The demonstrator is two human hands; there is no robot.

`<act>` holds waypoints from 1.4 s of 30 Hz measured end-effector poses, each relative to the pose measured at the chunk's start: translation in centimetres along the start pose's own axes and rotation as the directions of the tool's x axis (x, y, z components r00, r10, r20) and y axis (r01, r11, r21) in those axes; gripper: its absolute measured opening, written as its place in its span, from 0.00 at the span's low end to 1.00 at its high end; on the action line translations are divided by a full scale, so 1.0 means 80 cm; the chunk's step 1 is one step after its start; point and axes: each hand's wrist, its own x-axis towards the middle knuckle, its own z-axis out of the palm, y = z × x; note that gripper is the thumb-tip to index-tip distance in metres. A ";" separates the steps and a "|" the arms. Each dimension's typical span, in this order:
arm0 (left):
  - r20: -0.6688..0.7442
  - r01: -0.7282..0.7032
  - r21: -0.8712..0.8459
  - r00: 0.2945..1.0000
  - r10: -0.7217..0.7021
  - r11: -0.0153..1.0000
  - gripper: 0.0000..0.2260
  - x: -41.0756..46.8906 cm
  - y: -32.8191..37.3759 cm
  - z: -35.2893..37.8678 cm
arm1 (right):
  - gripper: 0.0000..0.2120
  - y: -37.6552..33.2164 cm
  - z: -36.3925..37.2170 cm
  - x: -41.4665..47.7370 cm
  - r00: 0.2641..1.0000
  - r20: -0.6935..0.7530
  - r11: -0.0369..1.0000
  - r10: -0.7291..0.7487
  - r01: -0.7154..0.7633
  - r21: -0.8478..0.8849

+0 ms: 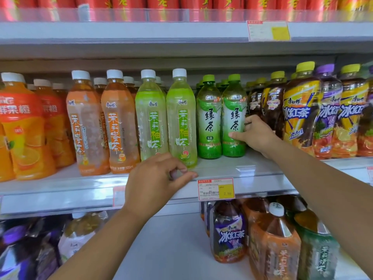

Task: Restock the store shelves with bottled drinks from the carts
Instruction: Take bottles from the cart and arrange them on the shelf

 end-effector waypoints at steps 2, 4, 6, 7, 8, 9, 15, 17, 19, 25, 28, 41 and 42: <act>0.016 0.010 -0.011 1.000 -0.009 1.000 0.18 0.001 -0.001 -0.001 | 0.28 0.000 -0.001 0.000 1.000 0.014 1.000 0.015 -0.015 -0.016; 0.031 0.017 -0.010 0.999 -0.017 1.000 0.18 0.001 0.002 -0.002 | 0.31 -0.003 -0.004 -0.007 0.999 0.046 1.000 0.023 -0.023 0.004; 0.050 0.045 -0.028 0.998 -0.044 0.999 0.17 0.002 0.002 -0.003 | 0.32 -0.016 -0.013 -0.028 0.999 0.027 1.000 -0.028 0.028 0.000; 0.067 0.076 -0.065 0.995 -0.071 0.995 0.16 0.004 0.001 -0.005 | 0.32 -0.025 -0.020 -0.044 0.996 -0.017 0.996 -0.083 0.082 -0.023; 0.083 0.099 -0.122 0.992 -0.090 0.988 0.17 0.006 0.000 -0.008 | 0.30 -0.032 -0.026 -0.060 0.986 -0.067 0.988 -0.150 0.148 -0.039; 0.085 0.099 -0.185 0.993 -0.085 0.978 0.18 0.007 0.000 -0.011 | 0.27 -0.039 -0.033 -0.081 0.971 -0.107 0.977 -0.213 0.210 -0.035; 0.090 -0.016 -0.332 0.995 0.049 0.943 0.11 -0.073 0.070 -0.015 | 0.10 -0.026 -0.086 -0.231 0.937 0.245 0.952 -0.247 0.282 -0.119; 0.291 0.098 -0.478 0.955 0.052 0.873 0.11 -0.120 0.097 -0.005 | 0.10 -0.005 -0.102 -0.275 0.896 0.435 0.972 -0.091 0.175 -0.156; 0.502 0.247 -0.534 0.862 0.068 0.809 0.12 -0.164 0.115 0.008 | 0.11 0.028 -0.112 -0.305 0.831 0.556 0.950 0.038 0.142 -0.277; 0.790 0.473 -0.467 0.603 0.111 0.747 0.11 -0.260 0.157 0.048 | 0.21 0.132 -0.107 -0.363 0.617 0.673 0.730 0.408 0.223 -0.646; 0.827 0.513 -0.430 0.554 0.097 0.743 0.12 -0.281 0.166 0.064 | 0.25 0.141 -0.108 -0.371 0.667 0.641 0.691 0.381 0.255 -0.676; 0.926 0.675 -0.355 0.347 0.147 0.647 0.34 -0.289 0.221 0.097 | 0.23 0.151 -0.111 -0.385 0.748 0.553 0.825 0.367 0.014 -0.565; 0.931 0.695 -0.352 0.331 0.155 0.627 0.32 -0.289 0.228 0.099 | 0.23 0.148 -0.103 -0.384 0.766 0.555 0.837 0.325 0.040 -0.546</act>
